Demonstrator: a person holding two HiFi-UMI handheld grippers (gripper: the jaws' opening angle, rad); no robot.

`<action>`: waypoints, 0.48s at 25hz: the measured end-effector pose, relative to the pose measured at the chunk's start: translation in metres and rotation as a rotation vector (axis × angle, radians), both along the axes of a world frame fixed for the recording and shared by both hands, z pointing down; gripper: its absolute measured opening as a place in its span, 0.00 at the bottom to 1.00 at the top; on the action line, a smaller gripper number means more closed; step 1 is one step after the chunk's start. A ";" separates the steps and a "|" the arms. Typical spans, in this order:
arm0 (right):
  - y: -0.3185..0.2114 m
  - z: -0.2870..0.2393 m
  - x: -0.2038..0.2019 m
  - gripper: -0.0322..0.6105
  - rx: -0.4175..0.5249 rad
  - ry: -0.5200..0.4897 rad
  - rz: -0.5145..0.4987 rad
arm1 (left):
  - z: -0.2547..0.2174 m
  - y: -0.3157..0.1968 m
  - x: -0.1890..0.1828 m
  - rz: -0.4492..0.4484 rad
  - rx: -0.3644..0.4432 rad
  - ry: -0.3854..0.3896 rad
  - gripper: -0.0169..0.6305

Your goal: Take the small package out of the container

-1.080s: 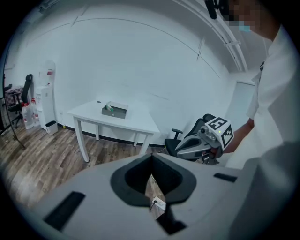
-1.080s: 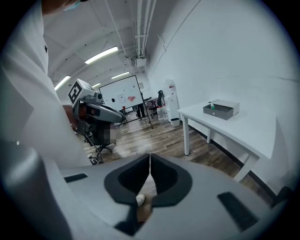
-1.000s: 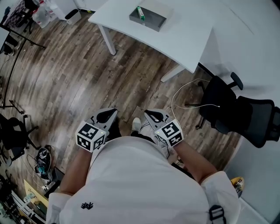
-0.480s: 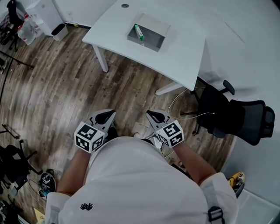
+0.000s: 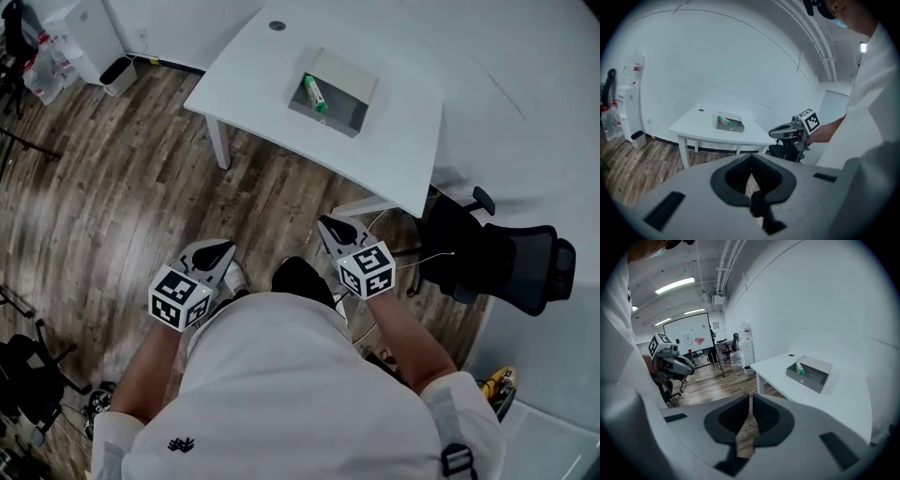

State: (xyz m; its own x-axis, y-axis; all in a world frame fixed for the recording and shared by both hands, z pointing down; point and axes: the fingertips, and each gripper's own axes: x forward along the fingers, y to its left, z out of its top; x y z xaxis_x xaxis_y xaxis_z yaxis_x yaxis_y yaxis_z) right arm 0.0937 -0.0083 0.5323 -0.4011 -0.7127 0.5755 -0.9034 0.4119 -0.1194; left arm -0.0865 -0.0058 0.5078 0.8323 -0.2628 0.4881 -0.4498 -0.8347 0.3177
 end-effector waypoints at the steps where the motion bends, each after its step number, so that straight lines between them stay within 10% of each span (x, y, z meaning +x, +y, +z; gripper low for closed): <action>1: -0.011 0.000 0.003 0.07 0.002 0.003 0.005 | 0.000 -0.006 -0.001 -0.011 -0.002 0.003 0.04; 12: -0.162 0.019 0.063 0.15 -0.009 0.027 -0.015 | -0.008 -0.094 0.012 -0.191 0.005 -0.009 0.04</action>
